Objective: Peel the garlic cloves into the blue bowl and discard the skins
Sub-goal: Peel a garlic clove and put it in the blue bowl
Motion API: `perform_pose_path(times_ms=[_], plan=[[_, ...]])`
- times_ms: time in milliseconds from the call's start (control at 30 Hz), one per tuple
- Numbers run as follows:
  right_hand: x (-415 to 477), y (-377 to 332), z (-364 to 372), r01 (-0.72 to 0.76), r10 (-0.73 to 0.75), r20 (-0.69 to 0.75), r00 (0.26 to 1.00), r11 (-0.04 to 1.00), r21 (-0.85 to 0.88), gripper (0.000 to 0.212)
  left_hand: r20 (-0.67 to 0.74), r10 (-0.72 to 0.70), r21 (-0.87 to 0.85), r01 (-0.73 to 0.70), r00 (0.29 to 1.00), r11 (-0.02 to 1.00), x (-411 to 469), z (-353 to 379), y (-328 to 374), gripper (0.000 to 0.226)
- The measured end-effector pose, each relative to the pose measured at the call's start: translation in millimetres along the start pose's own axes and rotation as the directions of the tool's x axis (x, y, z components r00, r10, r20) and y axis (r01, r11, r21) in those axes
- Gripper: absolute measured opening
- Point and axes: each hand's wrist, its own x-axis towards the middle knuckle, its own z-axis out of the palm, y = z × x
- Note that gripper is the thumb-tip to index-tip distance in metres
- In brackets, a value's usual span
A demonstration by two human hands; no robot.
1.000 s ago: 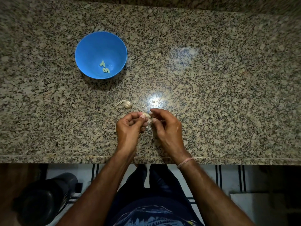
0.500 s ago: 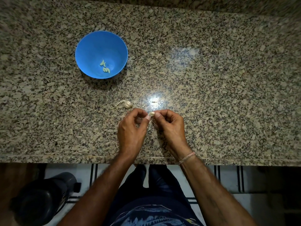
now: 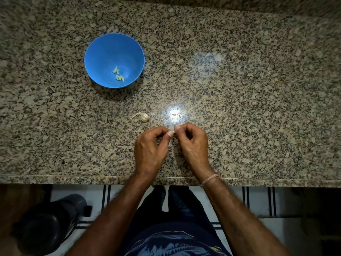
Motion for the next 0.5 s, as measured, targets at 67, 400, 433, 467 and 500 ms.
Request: perform_pose_path(times_ms=[67, 400, 433, 467, 500], plan=[[0.5, -2.1, 2.1, -0.049, 0.049, -0.012, 0.999, 0.999, -0.012, 0.029, -0.004, 0.118, 0.088, -0.118, 0.993, 0.989, -1.9, 0.7, -1.1, 0.017], [-4.4, -2.1, 3.6, 0.017, -0.016, -0.073, 0.997, 1.0, 0.014, 0.023, 0.088, -0.224, -0.223, 0.238, 0.971, 0.945, 4.0, 0.7, 9.0, 0.011], [-4.3, -2.4, 2.9, 0.028, -0.026, -0.07, 0.997, 0.999, 0.024, 0.018, 0.105, -0.24, -0.258, 0.26, 0.965, 0.93, 3.3, 0.7, 9.6, 0.011], [-3.9, -2.2, 1.8, 0.019, -0.016, -0.053, 0.998, 0.998, 0.062, 0.013, 0.132, -0.274, -0.321, 0.303, 0.953, 0.897, 2.5, 1.0, 10.1, 0.01], [-3.7, -1.5, -0.1, 0.001, 0.001, -0.025, 1.0, 0.994, 0.109, 0.009, 0.17, -0.322, -0.41, 0.364, 0.931, 0.836, 2.2, 1.4, 10.3, 0.01]])
